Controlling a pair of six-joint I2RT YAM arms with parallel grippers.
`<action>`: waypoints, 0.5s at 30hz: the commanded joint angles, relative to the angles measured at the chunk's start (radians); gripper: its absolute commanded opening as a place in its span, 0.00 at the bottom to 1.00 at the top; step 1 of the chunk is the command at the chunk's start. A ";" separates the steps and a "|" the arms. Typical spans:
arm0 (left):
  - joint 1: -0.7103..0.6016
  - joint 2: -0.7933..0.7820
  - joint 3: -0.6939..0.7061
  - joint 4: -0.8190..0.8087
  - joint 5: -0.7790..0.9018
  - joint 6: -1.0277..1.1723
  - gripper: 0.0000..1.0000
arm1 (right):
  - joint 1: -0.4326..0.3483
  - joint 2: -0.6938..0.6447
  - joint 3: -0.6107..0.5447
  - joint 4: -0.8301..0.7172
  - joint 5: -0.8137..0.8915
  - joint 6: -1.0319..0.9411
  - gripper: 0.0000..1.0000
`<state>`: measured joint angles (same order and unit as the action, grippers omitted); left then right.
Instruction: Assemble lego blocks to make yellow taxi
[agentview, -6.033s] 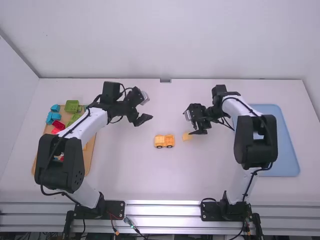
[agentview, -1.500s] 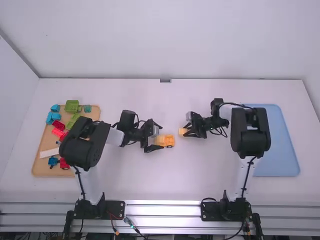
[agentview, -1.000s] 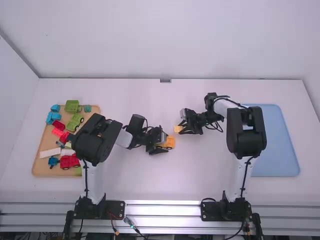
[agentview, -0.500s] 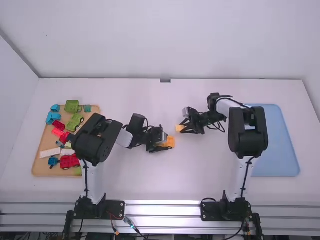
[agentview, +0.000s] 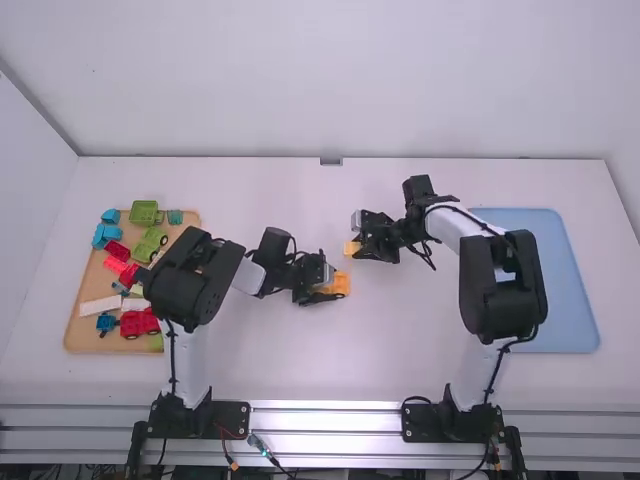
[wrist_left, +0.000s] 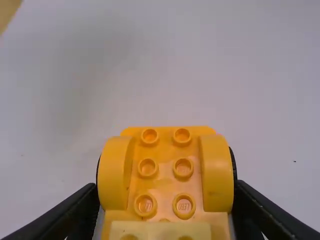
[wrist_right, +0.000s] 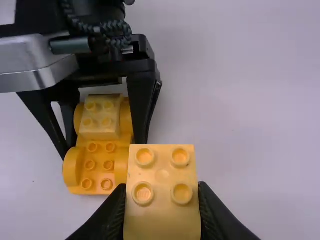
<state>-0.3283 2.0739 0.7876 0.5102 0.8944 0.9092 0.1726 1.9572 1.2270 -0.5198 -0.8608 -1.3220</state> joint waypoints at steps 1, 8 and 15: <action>0.006 0.013 0.012 0.000 0.005 -0.003 0.71 | -0.008 -0.092 -0.095 0.064 0.013 0.098 0.06; 0.005 0.013 0.012 0.003 0.005 -0.003 0.73 | 0.014 -0.125 -0.312 0.425 -0.019 0.296 0.04; 0.038 0.013 0.012 0.003 0.018 -0.003 0.78 | 0.012 -0.125 -0.363 0.414 -0.111 0.213 0.07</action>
<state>-0.3225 2.0739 0.7876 0.5140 0.8928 0.9073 0.1833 1.8359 0.8616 -0.0937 -0.9165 -1.0840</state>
